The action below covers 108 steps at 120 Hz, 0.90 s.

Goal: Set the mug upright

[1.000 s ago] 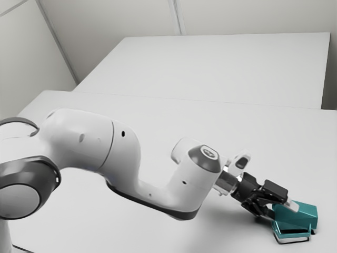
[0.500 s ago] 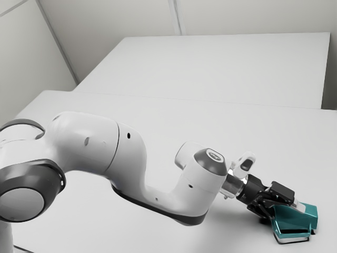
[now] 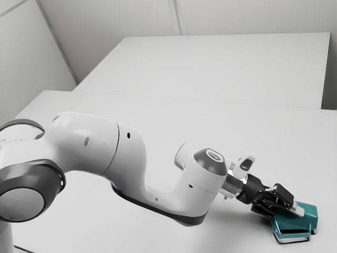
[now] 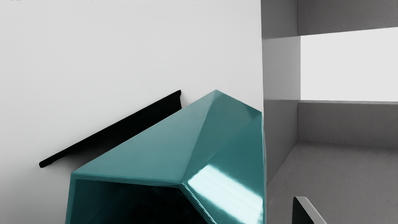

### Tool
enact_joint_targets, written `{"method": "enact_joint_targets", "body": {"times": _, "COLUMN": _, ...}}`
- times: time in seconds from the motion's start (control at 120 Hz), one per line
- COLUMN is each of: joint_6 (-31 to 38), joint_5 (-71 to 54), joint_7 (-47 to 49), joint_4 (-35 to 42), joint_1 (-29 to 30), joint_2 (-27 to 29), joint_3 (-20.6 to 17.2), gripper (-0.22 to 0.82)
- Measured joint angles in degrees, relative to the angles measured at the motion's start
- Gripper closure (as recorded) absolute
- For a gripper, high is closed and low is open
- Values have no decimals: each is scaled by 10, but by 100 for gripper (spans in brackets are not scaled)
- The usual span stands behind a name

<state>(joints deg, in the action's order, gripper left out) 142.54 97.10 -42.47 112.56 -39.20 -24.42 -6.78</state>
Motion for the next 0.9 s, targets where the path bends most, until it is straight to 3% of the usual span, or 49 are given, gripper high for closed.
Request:
{"method": "enact_joint_targets", "body": {"times": 0.267, "joint_6": 0, "joint_5": -1, "joint_7": 1, "joint_4": 0, "joint_1": 0, "joint_2": 0, "joint_3": 0, "gripper": 69}}
{"method": "enact_joint_targets", "body": {"times": 0.608, "joint_6": 21, "joint_5": -17, "joint_7": 5, "joint_4": 1, "joint_1": -3, "joint_2": 25, "joint_3": 0, "gripper": 76}}
{"method": "enact_joint_targets", "body": {"times": 0.742, "joint_6": 42, "joint_5": -27, "joint_7": 6, "joint_4": 23, "joint_1": -3, "joint_2": 68, "joint_3": 0, "gripper": 77}}
{"method": "enact_joint_targets", "body": {"times": 0.9, "joint_6": 80, "joint_5": -84, "joint_7": 9, "joint_4": 122, "joint_1": 30, "joint_2": 182, "joint_3": -7, "gripper": 78}}
